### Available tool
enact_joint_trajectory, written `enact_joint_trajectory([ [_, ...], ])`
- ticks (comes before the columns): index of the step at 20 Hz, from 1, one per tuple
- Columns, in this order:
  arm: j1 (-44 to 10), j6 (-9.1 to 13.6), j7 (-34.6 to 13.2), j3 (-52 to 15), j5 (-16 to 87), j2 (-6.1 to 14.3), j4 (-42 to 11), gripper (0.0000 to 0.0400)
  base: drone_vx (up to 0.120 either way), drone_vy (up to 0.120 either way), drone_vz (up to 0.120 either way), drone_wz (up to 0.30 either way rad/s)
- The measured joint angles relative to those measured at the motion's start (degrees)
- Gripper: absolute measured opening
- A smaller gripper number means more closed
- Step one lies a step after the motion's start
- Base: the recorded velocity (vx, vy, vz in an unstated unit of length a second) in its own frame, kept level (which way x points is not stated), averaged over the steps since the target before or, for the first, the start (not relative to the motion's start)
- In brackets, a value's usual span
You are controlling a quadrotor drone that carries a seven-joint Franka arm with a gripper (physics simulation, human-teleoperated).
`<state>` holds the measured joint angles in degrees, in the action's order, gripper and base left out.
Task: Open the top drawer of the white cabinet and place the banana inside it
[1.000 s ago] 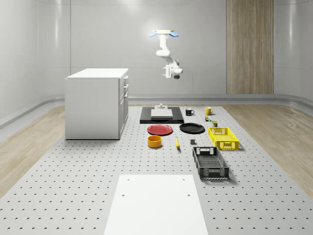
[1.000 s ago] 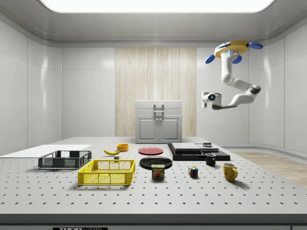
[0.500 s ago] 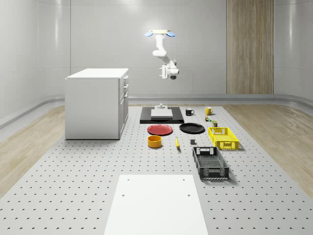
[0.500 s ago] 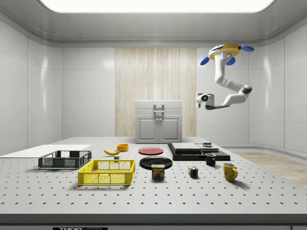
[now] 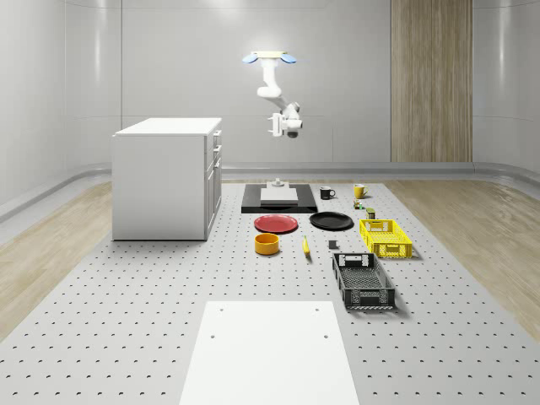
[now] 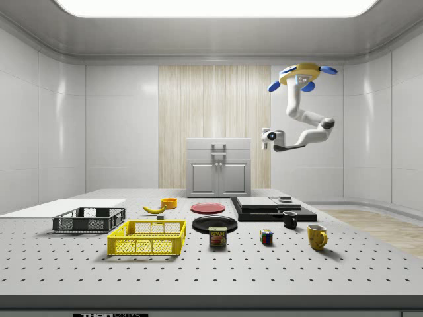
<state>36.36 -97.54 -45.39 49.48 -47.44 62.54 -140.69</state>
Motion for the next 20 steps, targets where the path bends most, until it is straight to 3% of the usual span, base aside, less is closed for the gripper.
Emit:
enact_joint_trajectory([
  [20, 2.3, -2.1, -1.7, 0.7, 2.1, 2.5, -0.3, 0.0400, 0.120, -0.120, 0.000, 0.000],
])
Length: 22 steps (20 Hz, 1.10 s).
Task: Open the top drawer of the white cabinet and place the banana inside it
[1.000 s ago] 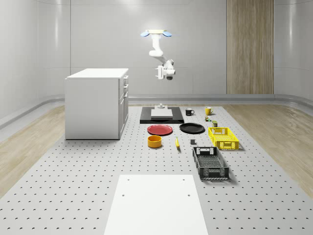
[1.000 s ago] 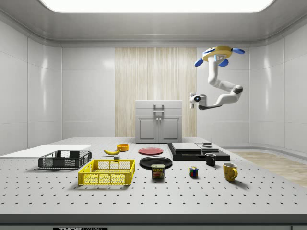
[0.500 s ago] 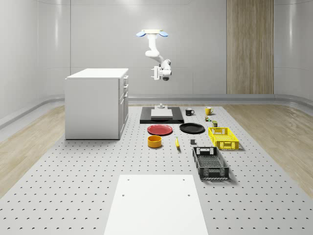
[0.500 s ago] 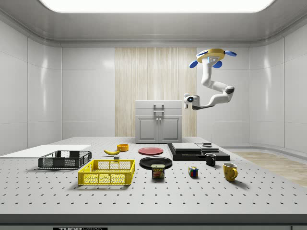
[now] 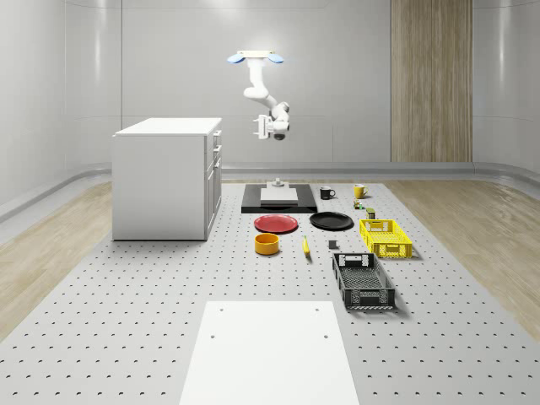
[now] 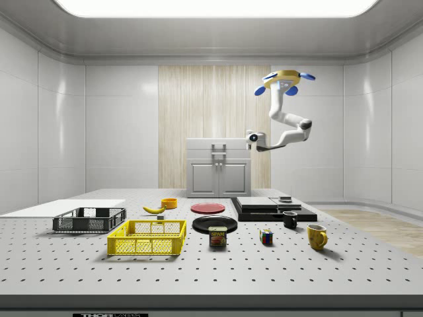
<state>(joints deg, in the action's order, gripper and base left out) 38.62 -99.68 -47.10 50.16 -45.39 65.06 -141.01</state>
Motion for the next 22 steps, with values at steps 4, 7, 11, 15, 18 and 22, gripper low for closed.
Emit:
enact_joint_trajectory([
  [4, 0.4, -0.3, -0.3, 0.1, 0.3, 0.4, -0.1, 0.0400, 0.120, -0.120, 0.000, 0.000],
  [7, 0.6, -0.6, -0.5, 0.2, 0.6, 0.7, -0.1, 0.0400, 0.120, -0.120, 0.000, 0.000],
  [11, 0.9, -0.9, -0.7, 0.3, 0.9, 1.1, -0.1, 0.0400, 0.120, -0.120, 0.000, 0.000],
  [15, 1.2, -1.2, -1.0, 0.3, 1.2, 1.4, -0.2, 0.0400, 0.120, -0.120, 0.000, 0.000],
  [18, 1.4, -1.4, -1.2, 0.4, 1.4, 1.6, -0.2, 0.0400, 0.120, -0.120, 0.000, 0.000],
  [22, 1.7, -1.6, -1.4, 0.5, 1.6, 2.0, -0.3, 0.0400, 0.120, -0.120, 0.000, 0.000],
])
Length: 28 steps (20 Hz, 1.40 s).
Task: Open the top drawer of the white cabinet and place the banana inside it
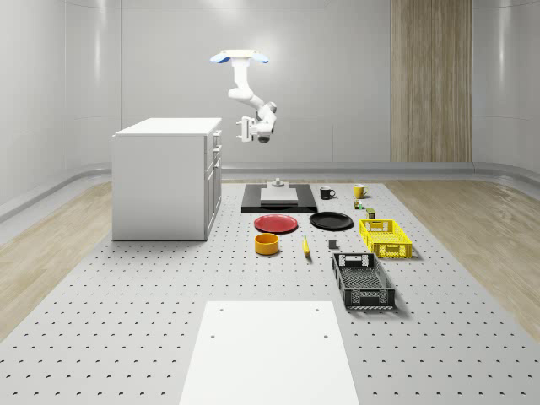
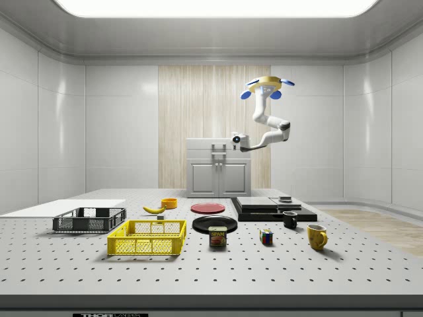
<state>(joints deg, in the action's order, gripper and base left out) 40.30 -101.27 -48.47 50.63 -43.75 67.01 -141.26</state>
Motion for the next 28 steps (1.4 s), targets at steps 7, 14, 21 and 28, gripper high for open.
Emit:
enact_joint_trajectory([
  [7, 0.4, -0.4, -0.3, 0.1, 0.4, 0.5, -0.1, 0.0400, 0.120, -0.120, 0.000, 0.000],
  [14, 0.8, -0.7, -0.6, 0.2, 0.8, 0.9, -0.1, 0.0400, 0.006, -0.109, 0.000, 0.000],
  [21, 1.1, -1.0, -0.9, 0.3, 1.1, 1.3, -0.2, 0.0400, 0.091, 0.000, 0.000, 0.000],
  [28, 1.3, -1.3, -1.1, 0.3, 1.4, 1.6, -0.2, 0.0400, 0.103, 0.000, 0.000, 0.000],
])
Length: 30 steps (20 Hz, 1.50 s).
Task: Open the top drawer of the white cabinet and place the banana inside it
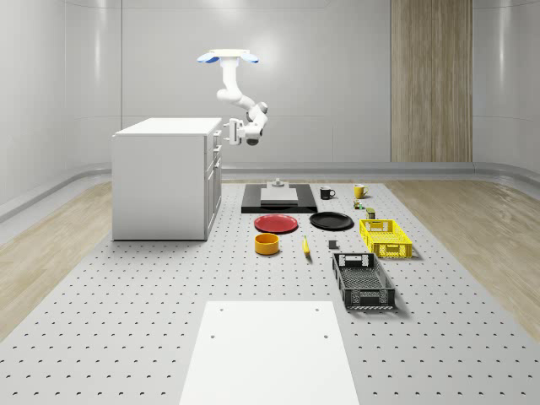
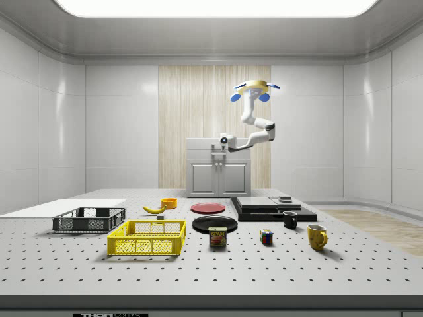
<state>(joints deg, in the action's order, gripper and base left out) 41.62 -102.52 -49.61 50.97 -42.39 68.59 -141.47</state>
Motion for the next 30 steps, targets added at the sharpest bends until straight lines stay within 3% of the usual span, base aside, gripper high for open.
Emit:
enact_joint_trajectory([
  [10, 0.3, -0.3, -0.3, 0.1, 0.3, 0.4, -0.1, 0.0400, 0.044, 0.000, 0.000, 0.000],
  [30, 1.3, -2.4, -1.0, -2.0, -0.9, 0.5, -0.5, 0.0400, 0.000, 0.000, 0.000, 0.000],
])
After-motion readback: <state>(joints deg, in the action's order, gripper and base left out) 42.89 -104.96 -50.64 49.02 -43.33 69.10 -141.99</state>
